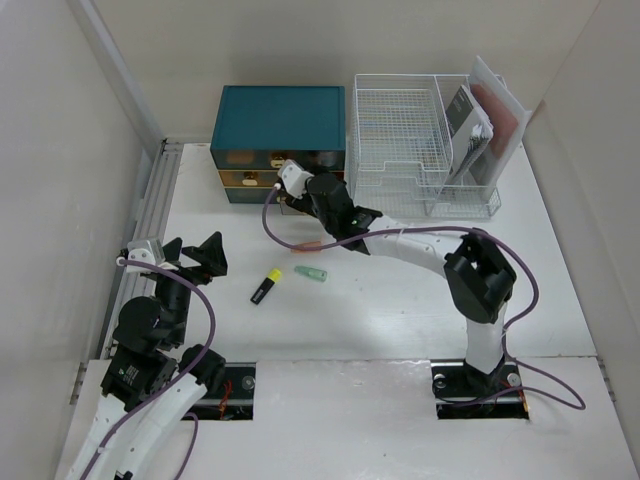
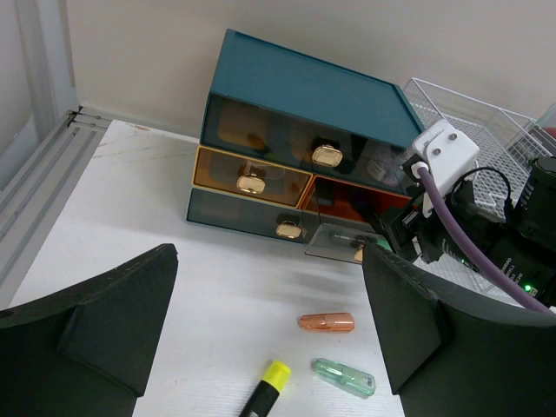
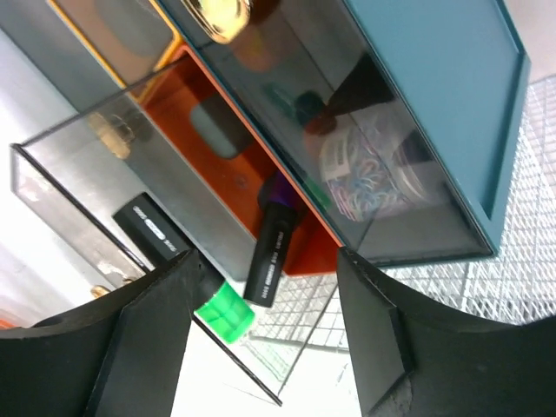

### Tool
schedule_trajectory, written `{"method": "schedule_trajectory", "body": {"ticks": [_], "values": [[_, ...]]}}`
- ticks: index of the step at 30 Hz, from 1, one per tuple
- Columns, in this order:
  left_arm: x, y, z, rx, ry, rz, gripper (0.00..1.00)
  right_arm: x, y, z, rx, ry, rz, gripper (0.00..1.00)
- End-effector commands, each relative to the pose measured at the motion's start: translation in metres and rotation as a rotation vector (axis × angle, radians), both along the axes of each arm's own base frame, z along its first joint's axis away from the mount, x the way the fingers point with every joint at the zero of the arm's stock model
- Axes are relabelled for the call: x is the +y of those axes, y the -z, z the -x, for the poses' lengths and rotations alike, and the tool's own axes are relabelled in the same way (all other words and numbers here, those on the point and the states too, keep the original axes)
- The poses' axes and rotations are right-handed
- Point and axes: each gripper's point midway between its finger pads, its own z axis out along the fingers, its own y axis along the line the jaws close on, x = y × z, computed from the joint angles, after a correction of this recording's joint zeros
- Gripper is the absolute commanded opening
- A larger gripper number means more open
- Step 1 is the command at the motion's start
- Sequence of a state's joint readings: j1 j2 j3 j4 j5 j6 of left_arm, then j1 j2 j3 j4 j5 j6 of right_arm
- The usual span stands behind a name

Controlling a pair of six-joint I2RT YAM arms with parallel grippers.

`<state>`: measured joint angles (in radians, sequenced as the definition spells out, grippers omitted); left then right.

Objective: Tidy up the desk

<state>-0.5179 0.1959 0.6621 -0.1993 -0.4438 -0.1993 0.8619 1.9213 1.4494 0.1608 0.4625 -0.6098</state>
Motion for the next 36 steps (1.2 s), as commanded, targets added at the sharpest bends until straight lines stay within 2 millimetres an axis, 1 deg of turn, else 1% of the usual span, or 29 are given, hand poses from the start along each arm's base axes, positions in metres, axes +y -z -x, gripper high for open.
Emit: {"method": "schedule_trajectory", "body": {"ticks": [1,2,3,4,5,6,7,8,9,10,11,12,14,15,16,18,20,21,23,24,25,26,27,28,30,31,34,35,36], "values": [[-0.003,-0.008,0.0,-0.032,0.013,0.006,0.85,0.008,-0.043,0.002,-0.032,-0.038,-0.105,0.7],[-0.003,-0.008,0.0,-0.032,0.013,0.006,0.85,0.014,-0.052,0.006,-0.034,-0.083,-0.126,0.7],[-0.003,-0.008,0.0,-0.032,0.013,0.006,0.85,0.017,-0.055,0.013,-0.027,-0.126,-0.135,0.7],[-0.003,-0.008,0.0,-0.032,0.013,0.006,0.85,0.017,-0.064,0.027,-0.01,-0.191,-0.142,0.7],[-0.003,-0.008,0.0,-0.032,0.013,0.006,0.85,0.038,-0.064,0.05,0.029,-0.378,-0.142,0.7],[-0.003,-0.008,0.0,-0.032,0.013,0.006,0.85,0.048,-0.066,0.068,0.055,-0.498,-0.13,0.7],[-0.003,-0.008,0.0,-0.032,0.013,0.006,0.85,0.048,-0.049,0.088,0.128,-0.63,-0.033,0.7],[-0.003,-0.008,0.0,-0.032,0.013,0.006,0.85,0.055,-0.039,0.107,0.185,-0.755,-0.002,0.7],[-0.003,-0.008,0.0,-0.032,0.013,0.006,0.85,0.069,-0.029,0.14,0.263,-0.952,-0.004,0.68],[-0.003,-0.008,0.0,-0.032,0.013,0.006,0.85,0.07,-0.017,0.154,0.318,-1.038,0.028,0.67],[-0.003,-0.008,0.0,-0.032,0.013,0.006,0.85,0.066,-0.008,0.169,0.375,-1.131,0.088,0.67],[-0.003,-0.008,0.0,-0.032,0.013,0.006,0.85,0.072,0.016,0.183,0.468,-1.216,0.085,0.62],[-0.003,-0.008,0.0,-0.032,0.013,0.006,0.85,0.075,0.029,0.184,0.54,-1.224,0.089,0.59],[-0.003,-0.008,0.0,-0.032,0.013,0.006,0.85,0.076,0.043,0.185,0.575,-1.227,0.091,0.59],[-0.001,-0.008,0.0,-0.031,0.003,0.007,0.85,0.081,0.042,0.186,0.559,-1.231,0.098,0.57],[-0.001,-0.008,0.0,-0.031,0.003,0.007,0.85,0.088,0.058,0.191,0.556,-1.221,0.115,0.57],[-0.001,-0.008,0.0,-0.031,0.003,0.007,0.85,0.095,0.065,0.194,0.549,-1.207,0.129,0.57],[-0.001,-0.008,0.0,-0.031,0.003,0.007,0.85,0.096,0.067,0.194,0.556,-1.201,0.123,0.57],[-0.001,-0.008,0.0,-0.031,0.003,0.007,0.85,0.101,0.086,0.199,0.605,-1.169,0.146,0.57],[-0.001,-0.008,0.0,-0.031,0.003,0.007,0.85,0.104,0.086,0.194,0.599,-1.152,0.142,0.57],[-0.001,-0.008,0.0,-0.031,0.003,0.007,0.85,0.108,0.091,0.196,0.603,-1.144,0.147,0.57],[-0.001,-0.008,0.0,-0.031,0.003,0.007,0.85,0.11,0.097,0.193,0.606,-1.126,0.151,0.57],[-0.001,-0.008,0.0,-0.031,0.003,0.007,0.85,0.114,0.096,0.194,0.596,-1.122,0.147,0.57],[0.0,-0.009,0.002,-0.039,0.003,0.012,0.85,0.117,0.099,0.189,0.586,-1.105,0.144,0.57],[0.0,-0.009,0.002,-0.039,0.003,0.012,0.85,0.119,0.111,0.19,0.617,-1.072,0.146,0.57],[0.0,-0.009,0.002,-0.039,0.003,0.012,0.85,0.123,0.105,0.188,0.598,-1.075,0.138,0.57],[0.0,-0.009,0.002,-0.039,0.003,0.012,0.85,0.129,0.113,0.178,0.608,-1.029,0.133,0.57],[0.0,-0.009,0.002,-0.039,0.003,0.012,0.85,0.133,0.109,0.175,0.596,-1.031,0.128,0.57],[0.0,-0.009,0.002,-0.039,0.003,0.012,0.85,0.134,0.116,0.175,0.614,-1.028,0.135,0.57]]}}
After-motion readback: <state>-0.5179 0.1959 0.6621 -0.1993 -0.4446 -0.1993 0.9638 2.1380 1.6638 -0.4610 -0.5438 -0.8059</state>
